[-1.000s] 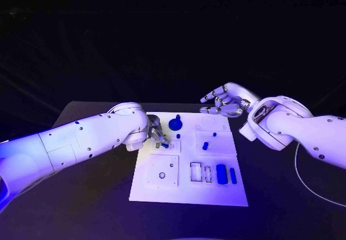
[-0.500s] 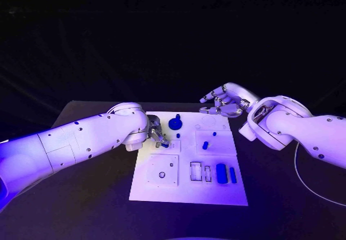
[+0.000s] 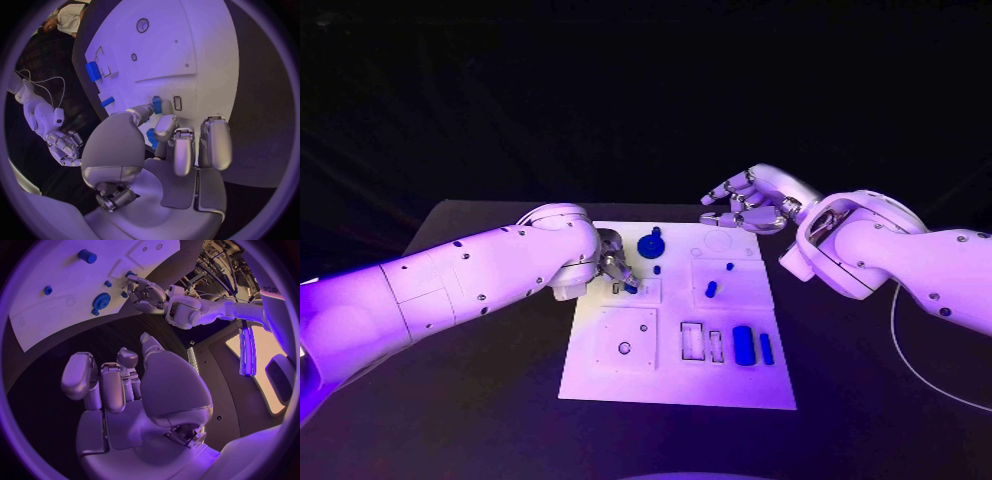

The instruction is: Assemble the parts on the task board

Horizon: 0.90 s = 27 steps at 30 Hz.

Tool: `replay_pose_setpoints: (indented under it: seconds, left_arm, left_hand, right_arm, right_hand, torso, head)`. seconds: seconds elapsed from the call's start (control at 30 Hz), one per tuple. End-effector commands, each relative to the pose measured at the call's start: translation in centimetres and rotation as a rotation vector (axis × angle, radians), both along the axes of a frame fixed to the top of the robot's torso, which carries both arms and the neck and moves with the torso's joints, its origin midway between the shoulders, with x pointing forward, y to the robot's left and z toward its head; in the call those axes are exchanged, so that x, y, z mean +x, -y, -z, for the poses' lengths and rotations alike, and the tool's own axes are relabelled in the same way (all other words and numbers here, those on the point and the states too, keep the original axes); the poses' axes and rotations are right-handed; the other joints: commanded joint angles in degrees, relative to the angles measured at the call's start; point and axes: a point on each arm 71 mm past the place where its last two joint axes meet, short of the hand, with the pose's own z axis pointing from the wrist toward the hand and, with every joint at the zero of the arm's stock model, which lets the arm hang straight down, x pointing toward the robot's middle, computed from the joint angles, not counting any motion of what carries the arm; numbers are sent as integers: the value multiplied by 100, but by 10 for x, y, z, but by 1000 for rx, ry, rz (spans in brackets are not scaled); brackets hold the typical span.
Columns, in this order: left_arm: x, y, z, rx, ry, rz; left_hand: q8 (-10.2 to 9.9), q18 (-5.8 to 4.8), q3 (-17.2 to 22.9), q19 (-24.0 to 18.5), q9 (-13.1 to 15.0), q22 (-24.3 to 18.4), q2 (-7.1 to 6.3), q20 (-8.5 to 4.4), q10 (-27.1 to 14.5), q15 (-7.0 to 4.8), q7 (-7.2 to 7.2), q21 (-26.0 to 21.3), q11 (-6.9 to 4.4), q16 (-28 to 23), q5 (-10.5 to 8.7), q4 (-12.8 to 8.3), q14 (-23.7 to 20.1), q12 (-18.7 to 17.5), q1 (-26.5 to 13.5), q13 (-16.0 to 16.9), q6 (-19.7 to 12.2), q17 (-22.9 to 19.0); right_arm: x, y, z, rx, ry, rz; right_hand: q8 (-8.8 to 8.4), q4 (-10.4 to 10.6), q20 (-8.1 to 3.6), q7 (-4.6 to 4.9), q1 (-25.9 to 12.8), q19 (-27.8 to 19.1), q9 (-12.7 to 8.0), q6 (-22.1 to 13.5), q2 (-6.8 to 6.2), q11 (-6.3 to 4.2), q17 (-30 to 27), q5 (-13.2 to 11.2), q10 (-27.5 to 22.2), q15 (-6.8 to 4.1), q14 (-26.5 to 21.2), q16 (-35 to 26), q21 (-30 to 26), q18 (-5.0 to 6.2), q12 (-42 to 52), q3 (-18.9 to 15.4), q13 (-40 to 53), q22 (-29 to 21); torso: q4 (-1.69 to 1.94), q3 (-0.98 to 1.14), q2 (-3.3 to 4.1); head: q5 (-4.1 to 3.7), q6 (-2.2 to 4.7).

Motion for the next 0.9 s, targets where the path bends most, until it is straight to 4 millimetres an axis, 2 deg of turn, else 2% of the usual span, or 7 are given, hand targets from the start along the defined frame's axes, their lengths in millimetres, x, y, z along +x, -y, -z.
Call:
replay_pose_setpoints:
  seconds: [0.03,0.17,0.3,0.47,0.8,0.87,0.9]
  left_arm:
    - [-3,2,6,15,-44,21]
    - [-2,3,7,16,-49,20]
    - [-1,5,8,17,-50,19]
    - [0,6,9,18,-50,17]
    - [4,4,10,14,-37,-7]
    - [4,3,10,13,-35,-12]
    - [5,2,10,12,-34,-14]
  left_hand:
    - [24,-35,150,17,18,219,52,-27,27,-18,-102,-11,-27,14,-23,-135,595,44,-134,15,120,1508]
    - [34,-37,-9,24,40,231,85,-39,33,-29,-111,-8,-36,14,-26,-21,595,73,-275,44,138,1508]
    - [50,-45,-418,41,55,262,65,-41,62,-27,-117,7,-38,14,-52,232,595,123,-599,90,218,1508]
    - [28,-52,-724,61,57,299,148,-56,82,-44,-137,26,-54,14,-40,300,595,166,-611,140,249,1508]
    - [-20,-68,-1441,101,51,373,175,-70,110,-54,-148,66,-66,14,-53,586,595,189,-774,168,333,1508]
    - [-30,-68,-1652,102,52,375,151,-72,111,-57,-154,63,-71,14,-163,695,595,186,-844,164,347,1508]
    - [-31,-68,-1782,104,56,380,170,-77,113,-60,-162,64,-80,14,-350,757,595,189,-839,169,360,1508]
  right_arm:
    - [-1,0,0,-3,-3,-5]
    - [-1,1,0,-4,-4,-3]
    - [-1,2,0,1,-10,2]
    - [-1,3,1,7,-18,8]
    - [-2,3,1,9,-21,3]
    - [-2,3,1,9,-22,2]
    - [-2,3,1,9,-22,1]
  right_hand:
    - [22,28,-8,1,-12,-19,-1,41,32,2,-20,-53,3,-44,266,-42,-34,58,5,-13,-10,-13]
    - [26,35,-8,1,-15,-25,-1,40,33,3,-36,-80,-5,-44,262,-55,-45,61,0,-22,-17,-30]
    - [39,81,-7,2,-40,-32,-3,36,73,5,-47,-166,-16,-43,260,-69,-61,64,1,-47,-23,-52]
    - [41,90,-7,2,-44,-33,-3,35,82,5,-50,-180,-14,-42,260,-72,-63,64,6,-51,-19,-54]
    - [57,186,-5,3,-120,-30,-6,24,111,9,-51,-119,-18,-40,263,-82,-73,65,23,-128,-15,-63]
    - [65,229,-5,3,-154,-29,-7,18,102,10,-51,-42,-22,-39,264,-86,-78,65,30,-188,-14,-67]
    - [68,247,-5,4,-167,-31,-7,16,99,10,-54,-17,-23,-39,264,-89,-83,66,33,-215,-13,-75]
  torso:
    - [-5,7,-1]
    - [-5,3,-1]
    - [2,1,1]
    - [-3,-2,-3]
    - [8,-6,-3]
    - [6,-5,-3]
    - [6,-4,-4]
  head:
    - [16,-8]
    - [17,-14]
    - [12,-16]
    - [32,-23]
    - [26,-23]
    - [26,-23]
    - [24,-20]
